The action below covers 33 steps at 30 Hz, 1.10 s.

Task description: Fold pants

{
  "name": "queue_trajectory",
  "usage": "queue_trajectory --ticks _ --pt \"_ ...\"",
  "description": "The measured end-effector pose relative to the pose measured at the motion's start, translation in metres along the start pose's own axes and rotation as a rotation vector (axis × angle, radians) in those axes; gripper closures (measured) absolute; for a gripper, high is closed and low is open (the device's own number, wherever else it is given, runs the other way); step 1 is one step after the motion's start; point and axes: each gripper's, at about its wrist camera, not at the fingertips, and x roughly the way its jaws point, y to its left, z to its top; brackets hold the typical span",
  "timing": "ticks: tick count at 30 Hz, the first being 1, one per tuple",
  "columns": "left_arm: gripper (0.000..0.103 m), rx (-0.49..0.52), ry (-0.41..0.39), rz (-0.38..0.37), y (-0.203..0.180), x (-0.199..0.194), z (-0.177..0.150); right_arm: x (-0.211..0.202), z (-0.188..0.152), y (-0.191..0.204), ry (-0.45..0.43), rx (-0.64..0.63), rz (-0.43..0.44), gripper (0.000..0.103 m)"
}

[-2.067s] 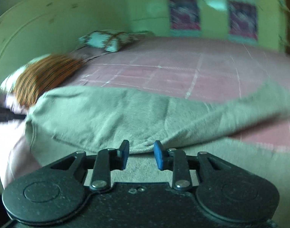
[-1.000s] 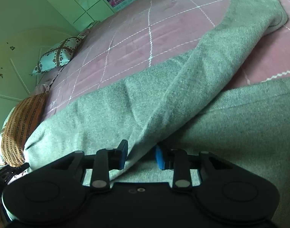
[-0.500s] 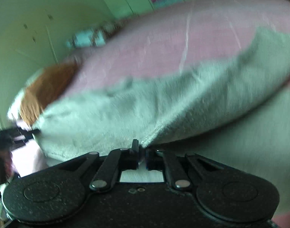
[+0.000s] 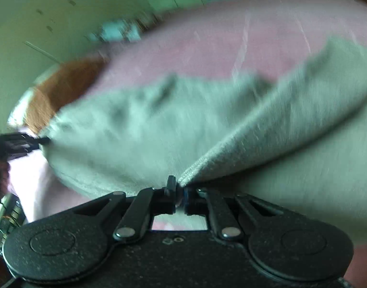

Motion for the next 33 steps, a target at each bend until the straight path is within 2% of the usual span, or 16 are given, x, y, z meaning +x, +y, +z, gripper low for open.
queue_trajectory --ticks 3,5,7,8,10,11,12,14,15,17,19,22,26,28,30,33 --pt "0.076 0.017 -0.048 -0.021 -0.004 -0.008 0.0 -0.012 0.003 0.001 -0.038 0.021 0.021 0.103" --pt "0.076 0.037 -0.042 -0.008 -0.005 -0.006 -0.001 -0.021 0.007 0.002 -0.063 0.001 0.033 0.103" --pt "0.076 0.054 -0.006 0.027 -0.004 0.006 -0.006 -0.017 0.005 0.002 -0.047 -0.017 0.026 0.103" --pt "0.076 0.041 -0.009 0.026 -0.002 0.007 -0.007 -0.008 0.002 0.0 -0.012 -0.021 0.006 0.103" --pt "0.074 0.018 -0.022 0.032 -0.004 0.002 -0.008 0.004 -0.003 -0.002 -0.006 -0.03 -0.008 0.103" --pt "0.071 0.023 -0.03 0.045 -0.008 -0.003 -0.01 0.001 -0.002 -0.002 -0.01 -0.016 0.0 0.102" --pt "0.066 0.039 -0.043 0.067 -0.013 -0.008 -0.012 -0.004 -0.001 -0.003 -0.013 0.008 0.009 0.096" --pt "0.057 0.076 -0.085 0.144 -0.027 -0.023 -0.019 -0.015 0.0 -0.004 -0.037 0.029 0.005 0.087" --pt "0.051 0.086 -0.106 0.172 -0.034 -0.03 -0.024 -0.023 -0.001 -0.006 -0.055 0.031 0.006 0.086" --pt "0.047 0.105 -0.131 0.223 -0.051 -0.041 -0.036 -0.036 -0.005 -0.012 -0.075 0.045 0.015 0.086" --pt "0.047 0.133 -0.14 0.222 -0.071 -0.049 -0.05 -0.049 -0.005 -0.017 -0.105 0.055 0.003 0.086" --pt "0.045 0.197 -0.112 0.196 -0.108 -0.047 -0.073 -0.063 0.0 -0.026 -0.154 0.062 -0.036 0.086" --pt "0.043 0.275 -0.051 0.166 -0.158 -0.031 -0.096 -0.068 0.027 -0.036 -0.212 0.045 -0.116 0.084" --pt "0.039 0.35 -0.028 0.199 -0.179 -0.023 -0.107 -0.062 0.045 -0.041 -0.227 0.051 -0.164 0.079" --pt "0.025 0.395 -0.002 0.247 -0.192 -0.013 -0.117 -0.055 0.061 -0.047 -0.238 0.069 -0.19 0.076" --pt "0.021 0.426 0.021 0.267 -0.194 -0.003 -0.129 -0.038 0.079 -0.057 -0.218 0.093 -0.241 0.074"
